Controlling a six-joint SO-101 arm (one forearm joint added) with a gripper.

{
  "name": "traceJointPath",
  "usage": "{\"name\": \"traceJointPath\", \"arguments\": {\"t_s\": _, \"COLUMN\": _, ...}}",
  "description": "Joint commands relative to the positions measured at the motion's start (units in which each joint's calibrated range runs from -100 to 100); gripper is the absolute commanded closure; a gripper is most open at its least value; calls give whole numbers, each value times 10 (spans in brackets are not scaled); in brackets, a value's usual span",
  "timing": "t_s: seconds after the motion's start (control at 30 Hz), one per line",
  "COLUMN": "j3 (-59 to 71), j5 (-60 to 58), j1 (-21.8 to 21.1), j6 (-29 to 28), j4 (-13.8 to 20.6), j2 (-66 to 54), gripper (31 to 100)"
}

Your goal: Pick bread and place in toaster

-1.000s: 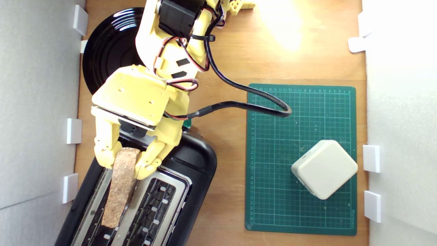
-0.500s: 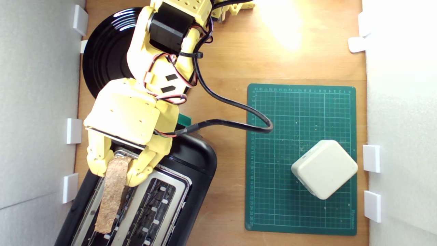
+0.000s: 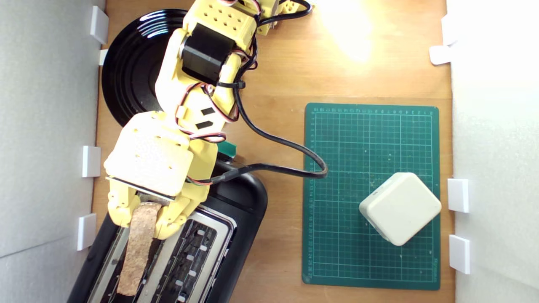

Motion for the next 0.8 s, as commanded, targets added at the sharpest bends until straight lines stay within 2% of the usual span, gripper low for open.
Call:
{"name": "traceJointPath", "arguments": {"t_s": 0.0, "j3": -11, "j5": 2, "j1": -1, "j6": 2, "j4": 4, "j2": 10, "gripper": 692}}
{"name": "traceJointPath", "arguments": {"t_s": 0.33, "j3": -11, "j5": -1, "j1": -7, "j6": 2, "j4": 2, "j2": 42, "gripper": 686}}
{"name": "traceJointPath", "arguments": {"t_s": 0.4, "j3": -12, "j5": -1, "j1": -6, "j6": 2, "j4": 0, "j2": 41, "gripper": 623}}
{"name": "traceJointPath", "arguments": {"t_s": 0.47, "j3": -12, "j5": -1, "j1": -6, "j6": 2, "j4": 0, "j2": 41, "gripper": 596}}
{"name": "traceJointPath", "arguments": {"t_s": 0.67, "j3": -10, "j5": -1, "j1": -6, "j6": 10, "j4": -3, "j2": 22, "gripper": 580}}
{"name": "traceJointPath", "arguments": {"t_s": 0.77, "j3": -11, "j5": 0, "j1": -5, "j6": 15, "j4": -23, "j2": 17, "gripper": 553}}
